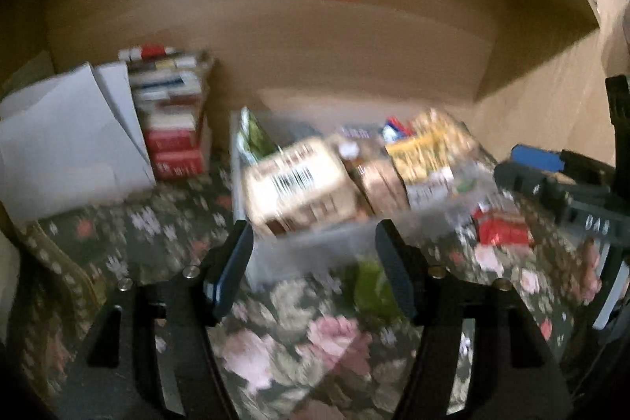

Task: Organize snacks
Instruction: 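Grasp the green jelly cup with the left tool while the right tool grasps the red chip bag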

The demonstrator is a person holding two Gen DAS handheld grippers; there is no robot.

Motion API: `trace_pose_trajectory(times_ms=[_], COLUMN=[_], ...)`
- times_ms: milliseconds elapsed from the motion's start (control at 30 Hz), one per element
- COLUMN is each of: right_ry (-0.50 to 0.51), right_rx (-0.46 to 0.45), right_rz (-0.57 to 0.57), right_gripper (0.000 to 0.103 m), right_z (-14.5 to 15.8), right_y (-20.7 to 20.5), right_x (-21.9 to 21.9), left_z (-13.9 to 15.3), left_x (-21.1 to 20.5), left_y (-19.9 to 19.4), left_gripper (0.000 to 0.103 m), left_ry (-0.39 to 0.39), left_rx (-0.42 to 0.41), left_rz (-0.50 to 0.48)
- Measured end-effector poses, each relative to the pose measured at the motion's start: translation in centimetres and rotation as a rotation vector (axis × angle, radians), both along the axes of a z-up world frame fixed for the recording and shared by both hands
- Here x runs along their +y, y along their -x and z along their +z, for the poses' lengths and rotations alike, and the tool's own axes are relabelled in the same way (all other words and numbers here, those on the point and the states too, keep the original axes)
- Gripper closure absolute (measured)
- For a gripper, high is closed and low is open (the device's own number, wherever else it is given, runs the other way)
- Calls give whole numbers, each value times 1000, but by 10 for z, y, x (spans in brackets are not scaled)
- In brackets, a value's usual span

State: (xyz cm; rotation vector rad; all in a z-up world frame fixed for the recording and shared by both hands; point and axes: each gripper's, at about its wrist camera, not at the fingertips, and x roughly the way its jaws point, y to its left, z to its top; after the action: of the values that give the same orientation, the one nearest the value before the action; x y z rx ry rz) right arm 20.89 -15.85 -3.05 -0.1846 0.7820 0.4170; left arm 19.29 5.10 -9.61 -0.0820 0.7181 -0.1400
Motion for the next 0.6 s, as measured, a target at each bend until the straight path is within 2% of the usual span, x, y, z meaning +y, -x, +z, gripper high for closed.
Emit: trace_pose_trajectory(times_ms=[267,333,400,600], right_ry=[6,16,18,39], right_rx=[96,118,138,181], right_rz=[-173,-197,-205,-168], right_gripper=[38,32,26,23], right_z=[-23,-31,-38,-53], right_y=[-9,-12,-14,-28], right_x=[-69,-80,-87,-89], left_z=[-35,-40,-48,-60], left_x=[-25,-32,-39,-55], left_y=[0,-1,-6,-18], left_gripper=[39,39,39,39], left_ry=[15,12,6,-28], left_rx=[96,110,128,164], left_rz=[-33,-43,-55,-82])
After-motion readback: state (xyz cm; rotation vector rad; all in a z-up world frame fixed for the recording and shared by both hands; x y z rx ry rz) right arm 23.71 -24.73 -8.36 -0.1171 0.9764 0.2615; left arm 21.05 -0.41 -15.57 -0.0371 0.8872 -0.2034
